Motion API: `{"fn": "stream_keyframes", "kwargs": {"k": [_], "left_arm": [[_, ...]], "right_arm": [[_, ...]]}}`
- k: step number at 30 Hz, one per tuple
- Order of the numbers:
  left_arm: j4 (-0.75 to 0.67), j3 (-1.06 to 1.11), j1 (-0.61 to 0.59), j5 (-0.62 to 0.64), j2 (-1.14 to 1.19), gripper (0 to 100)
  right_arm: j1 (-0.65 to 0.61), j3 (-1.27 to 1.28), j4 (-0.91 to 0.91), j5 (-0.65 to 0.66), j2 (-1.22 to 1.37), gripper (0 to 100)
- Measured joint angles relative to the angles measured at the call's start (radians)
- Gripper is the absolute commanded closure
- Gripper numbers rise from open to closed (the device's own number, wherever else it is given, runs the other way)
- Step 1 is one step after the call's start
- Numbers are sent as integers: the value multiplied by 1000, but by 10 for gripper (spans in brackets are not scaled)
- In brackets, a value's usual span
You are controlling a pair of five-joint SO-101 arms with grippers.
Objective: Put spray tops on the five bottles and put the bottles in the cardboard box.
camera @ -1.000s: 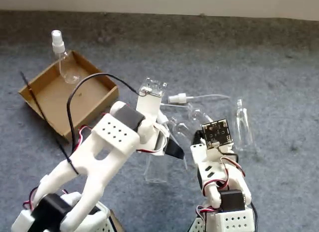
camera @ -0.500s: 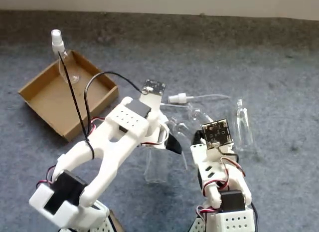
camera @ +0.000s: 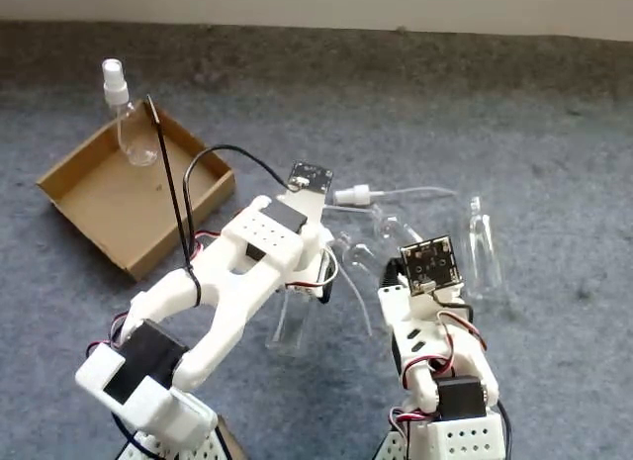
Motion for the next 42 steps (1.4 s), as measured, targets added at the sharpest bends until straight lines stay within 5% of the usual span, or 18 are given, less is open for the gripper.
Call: {"fn": "stream_keyframes", "kwargs": {"k": [38,42], "left_arm": [[0,-9,0,-78,-233,841],[0,31,0,-84,-233,761]], "right_arm": [[0,0,0,0,0,993],[0,0,0,0,0,993]]}}
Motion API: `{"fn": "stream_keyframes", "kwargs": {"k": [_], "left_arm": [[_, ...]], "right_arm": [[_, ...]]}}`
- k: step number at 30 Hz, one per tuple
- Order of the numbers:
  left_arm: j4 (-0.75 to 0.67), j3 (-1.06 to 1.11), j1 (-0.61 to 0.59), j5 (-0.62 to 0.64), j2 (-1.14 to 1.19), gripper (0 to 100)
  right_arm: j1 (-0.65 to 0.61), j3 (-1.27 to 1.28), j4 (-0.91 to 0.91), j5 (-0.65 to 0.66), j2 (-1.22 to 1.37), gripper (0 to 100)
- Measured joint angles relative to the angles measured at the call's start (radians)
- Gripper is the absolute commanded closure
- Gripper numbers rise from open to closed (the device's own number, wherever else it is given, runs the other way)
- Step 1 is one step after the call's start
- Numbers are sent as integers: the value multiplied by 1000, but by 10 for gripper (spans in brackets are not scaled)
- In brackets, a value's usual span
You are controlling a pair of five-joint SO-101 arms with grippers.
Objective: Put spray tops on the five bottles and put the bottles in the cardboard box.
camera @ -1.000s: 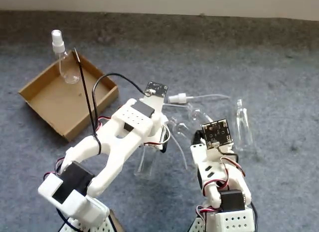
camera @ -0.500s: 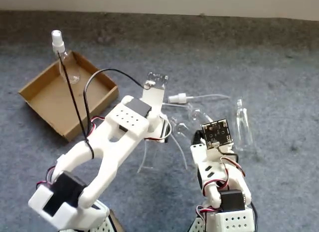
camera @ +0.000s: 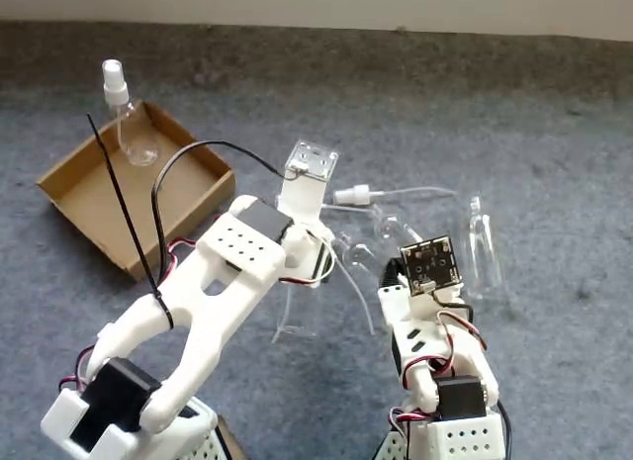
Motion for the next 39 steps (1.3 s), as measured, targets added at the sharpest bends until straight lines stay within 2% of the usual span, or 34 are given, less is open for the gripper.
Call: {"fn": "stream_keyframes", "kwargs": {"k": [3,5,13,31,34,39], "left_arm": [[0,0,-17,0,0,639],[0,0,-32,2,0,607],[-14,9,-57,12,0,666],[-212,9,-61,12,230,671],[-218,9,-66,12,233,728],[-221,9,-63,12,233,916]], "right_arm": [[0,0,0,0,0,993],[0,0,0,0,0,993],[0,0,0,0,0,993],[0,0,0,0,0,993],[0,0,0,0,0,993],[0,0,0,0,0,993]]}}
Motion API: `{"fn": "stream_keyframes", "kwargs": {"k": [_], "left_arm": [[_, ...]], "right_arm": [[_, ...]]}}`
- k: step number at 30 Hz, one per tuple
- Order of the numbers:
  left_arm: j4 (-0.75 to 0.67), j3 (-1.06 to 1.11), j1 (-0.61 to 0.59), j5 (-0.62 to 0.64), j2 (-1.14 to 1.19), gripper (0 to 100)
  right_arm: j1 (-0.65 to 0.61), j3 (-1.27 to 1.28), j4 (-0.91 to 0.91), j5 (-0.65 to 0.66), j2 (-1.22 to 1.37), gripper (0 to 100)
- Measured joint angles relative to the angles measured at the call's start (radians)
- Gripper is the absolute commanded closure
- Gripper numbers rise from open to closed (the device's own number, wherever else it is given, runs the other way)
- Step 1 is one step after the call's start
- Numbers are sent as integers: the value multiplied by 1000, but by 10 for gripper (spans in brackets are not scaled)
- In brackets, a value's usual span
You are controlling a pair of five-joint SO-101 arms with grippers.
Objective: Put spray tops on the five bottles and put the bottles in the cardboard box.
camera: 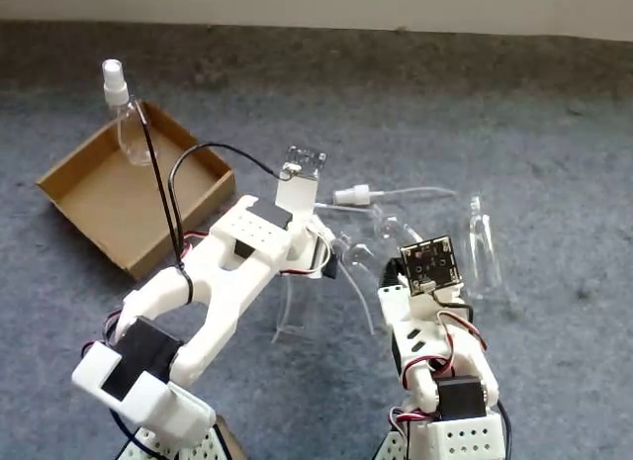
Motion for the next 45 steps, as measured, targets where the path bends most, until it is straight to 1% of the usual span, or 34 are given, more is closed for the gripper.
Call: {"fn": "stream_keyframes", "kwargs": {"k": [3,17,19,22,25,27,32,45], "left_arm": [[0,0,0,2,0,960],[2,-17,0,2,0,958],[31,-52,0,2,2,958],[123,-114,-2,0,-15,958],[216,-169,0,0,-74,958],[249,-178,0,0,-121,958],[264,-178,0,0,-244,958],[270,-157,0,0,-667,958]], "right_arm": [[0,0,0,0,0,993],[0,0,0,0,0,993],[0,0,0,0,0,993],[0,0,0,0,0,993],[0,0,0,0,0,993],[0,0,0,0,0,993],[0,0,0,0,0,993],[0,0,0,0,0,993]]}}
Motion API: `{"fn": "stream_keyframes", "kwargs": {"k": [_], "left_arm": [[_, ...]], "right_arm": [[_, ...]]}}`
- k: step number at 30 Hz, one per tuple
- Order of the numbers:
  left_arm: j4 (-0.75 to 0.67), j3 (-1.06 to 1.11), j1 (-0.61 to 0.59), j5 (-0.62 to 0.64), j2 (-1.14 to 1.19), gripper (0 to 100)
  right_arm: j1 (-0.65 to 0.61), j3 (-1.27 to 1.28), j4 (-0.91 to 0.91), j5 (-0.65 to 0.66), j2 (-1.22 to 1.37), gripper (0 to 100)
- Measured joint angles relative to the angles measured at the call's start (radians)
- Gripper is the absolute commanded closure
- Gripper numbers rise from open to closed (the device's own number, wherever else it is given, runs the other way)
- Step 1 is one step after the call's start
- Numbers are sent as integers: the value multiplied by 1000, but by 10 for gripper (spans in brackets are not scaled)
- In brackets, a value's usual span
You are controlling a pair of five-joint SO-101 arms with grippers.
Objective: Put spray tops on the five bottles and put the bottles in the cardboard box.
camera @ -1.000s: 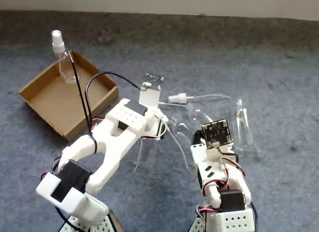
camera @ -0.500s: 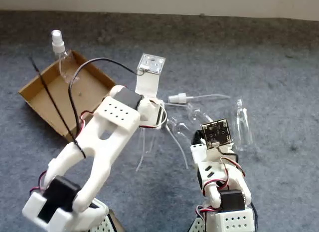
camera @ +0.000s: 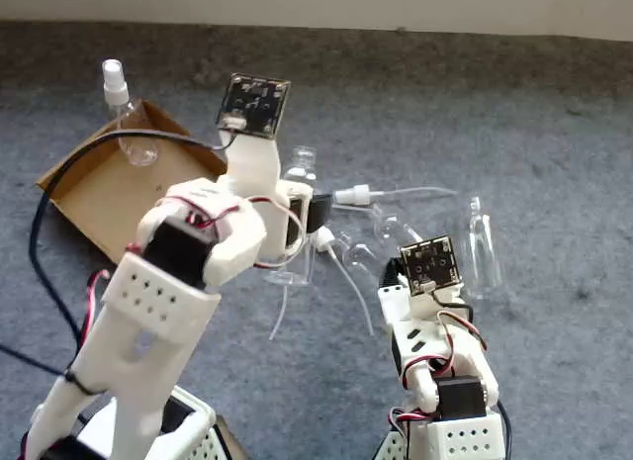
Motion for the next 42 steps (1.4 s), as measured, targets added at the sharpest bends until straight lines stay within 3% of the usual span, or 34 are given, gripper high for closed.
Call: {"fn": "stream_keyframes", "kwargs": {"k": [3,9,17,27,38,42], "left_arm": [[0,72,-2,-15,-97,960],[-21,241,0,-167,-278,961],[-91,396,-15,-183,-509,961],[-316,624,-245,-183,-715,961],[-377,813,-267,-250,-928,962],[-459,916,-267,-250,-1048,962]], "right_arm": [[0,0,0,0,0,993],[0,0,0,0,0,993],[0,0,0,0,0,993],[0,0,0,0,0,992],[0,0,0,0,0,992],[0,0,0,0,0,992]]}}
